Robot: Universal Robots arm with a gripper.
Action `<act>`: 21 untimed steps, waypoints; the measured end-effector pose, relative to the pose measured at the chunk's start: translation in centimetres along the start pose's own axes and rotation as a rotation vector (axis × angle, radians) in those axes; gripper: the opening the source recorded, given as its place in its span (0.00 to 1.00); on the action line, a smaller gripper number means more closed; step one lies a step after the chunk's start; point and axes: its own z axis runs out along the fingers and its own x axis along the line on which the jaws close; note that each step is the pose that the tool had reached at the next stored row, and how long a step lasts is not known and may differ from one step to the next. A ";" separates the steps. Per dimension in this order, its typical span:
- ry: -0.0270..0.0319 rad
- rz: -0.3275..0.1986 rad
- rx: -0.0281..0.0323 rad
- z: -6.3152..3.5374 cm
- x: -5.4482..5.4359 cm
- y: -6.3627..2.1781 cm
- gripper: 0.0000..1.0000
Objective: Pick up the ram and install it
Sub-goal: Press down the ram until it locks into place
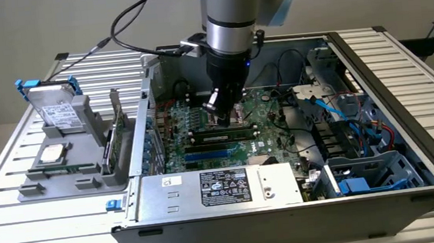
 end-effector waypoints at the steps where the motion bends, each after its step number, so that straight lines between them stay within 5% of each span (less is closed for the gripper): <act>1: -0.0003 0.012 -0.0010 -0.18 0.0 0.00 0.10; 13: -0.0045 0.174 -0.0145 -0.61 0.0 0.01 0.10; 21: -0.0125 0.281 -0.0179 -0.60 0.0 0.01 0.10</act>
